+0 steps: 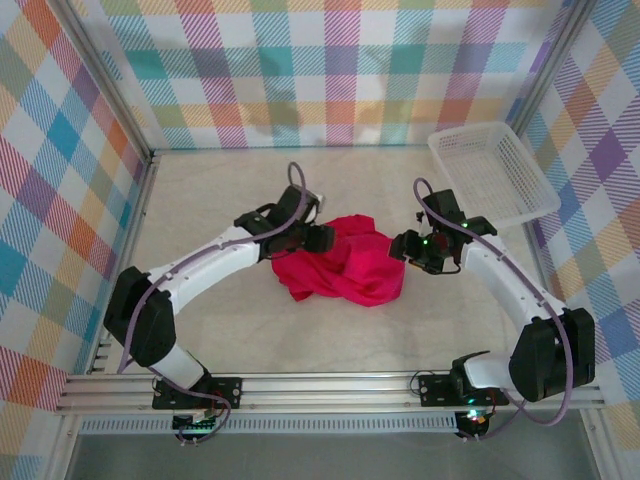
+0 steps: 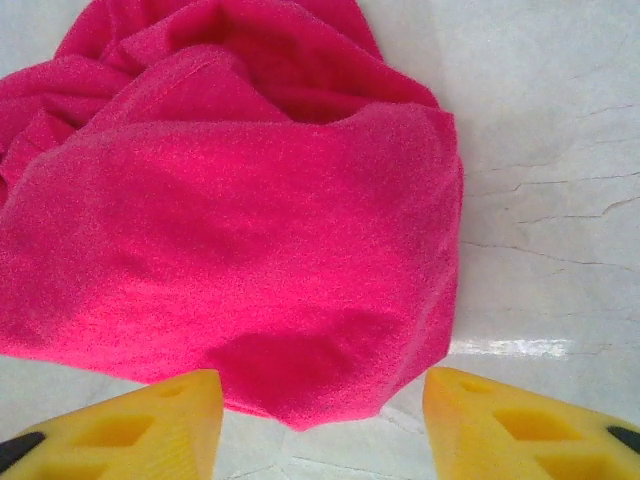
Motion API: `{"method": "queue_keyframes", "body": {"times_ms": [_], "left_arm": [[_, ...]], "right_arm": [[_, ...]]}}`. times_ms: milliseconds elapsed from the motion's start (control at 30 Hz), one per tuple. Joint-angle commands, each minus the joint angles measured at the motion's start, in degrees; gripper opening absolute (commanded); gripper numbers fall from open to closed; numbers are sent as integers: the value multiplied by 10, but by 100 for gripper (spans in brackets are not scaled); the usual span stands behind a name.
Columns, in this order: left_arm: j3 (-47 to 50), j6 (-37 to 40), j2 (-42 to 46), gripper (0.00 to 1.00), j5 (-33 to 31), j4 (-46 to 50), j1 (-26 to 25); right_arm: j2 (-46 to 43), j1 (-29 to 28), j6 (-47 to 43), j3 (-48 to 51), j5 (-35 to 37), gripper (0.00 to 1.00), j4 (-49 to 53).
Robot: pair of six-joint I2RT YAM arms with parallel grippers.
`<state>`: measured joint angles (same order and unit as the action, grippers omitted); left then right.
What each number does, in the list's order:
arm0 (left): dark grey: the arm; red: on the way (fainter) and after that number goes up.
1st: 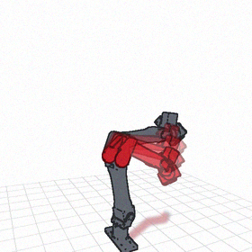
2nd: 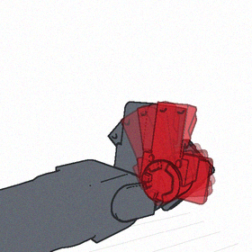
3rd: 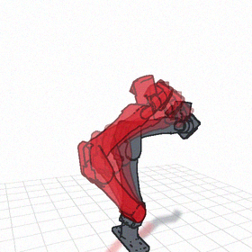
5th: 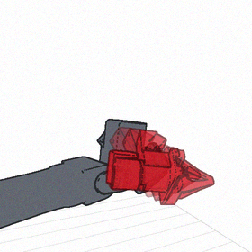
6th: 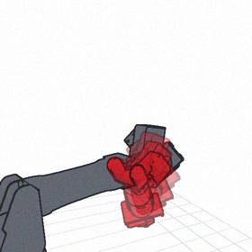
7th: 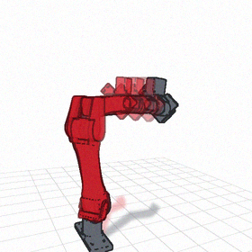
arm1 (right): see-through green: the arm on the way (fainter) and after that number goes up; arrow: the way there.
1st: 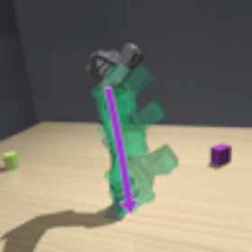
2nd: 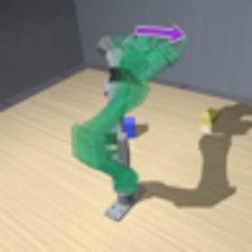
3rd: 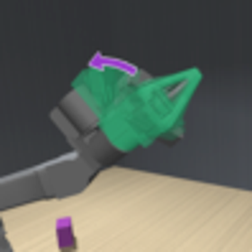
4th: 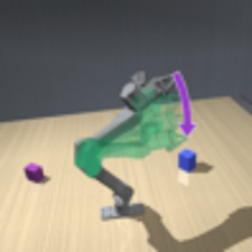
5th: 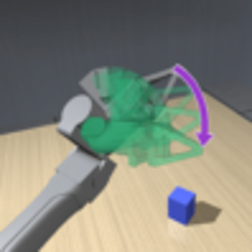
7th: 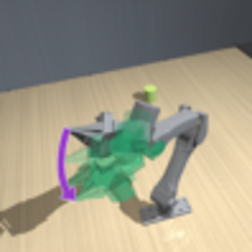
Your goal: Fold the inside-out t-shirt
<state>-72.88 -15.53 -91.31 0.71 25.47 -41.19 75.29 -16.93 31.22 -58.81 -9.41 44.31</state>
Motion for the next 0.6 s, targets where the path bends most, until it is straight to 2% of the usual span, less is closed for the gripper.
{"method": "queue_keyframes", "body": {"times_ms": [0, 133, 200, 233, 333, 367, 500, 533, 567], "left_arm": [[5, -14, -44, 62, 96, -67, -23], [-22, -28, -109, 63, 117, -90, -37], [-46, -30, -139, 57, 130, -85, -37], [-59, -29, -152, 47, 137, -76, -37], [-118, -17, -162, 4, 129, -12, -37], [-143, -10, -157, 0, 117, 22, -36], [-266, 8, -127, 0, 88, 120, -37], [-300, 8, -121, 0, 87, 141, -37], [-341, 5, -117, 0, 84, 162, -37]], "right_arm": [[-4, 3, 3, 1, 16, 62, -3], [-9, 4, 2, 5, 12, 71, 0], [-12, 3, 4, 13, 5, 74, -6], [-11, 4, 6, 16, -1, 76, -12], [3, 4, 11, 21, -23, 78, -35], [12, 4, 13, 23, -36, 78, -47], [57, 5, 45, 33, -71, 77, -132], [75, 5, 61, 33, -73, 73, -162], [96, 4, 79, 30, -75, 64, -191]]}}
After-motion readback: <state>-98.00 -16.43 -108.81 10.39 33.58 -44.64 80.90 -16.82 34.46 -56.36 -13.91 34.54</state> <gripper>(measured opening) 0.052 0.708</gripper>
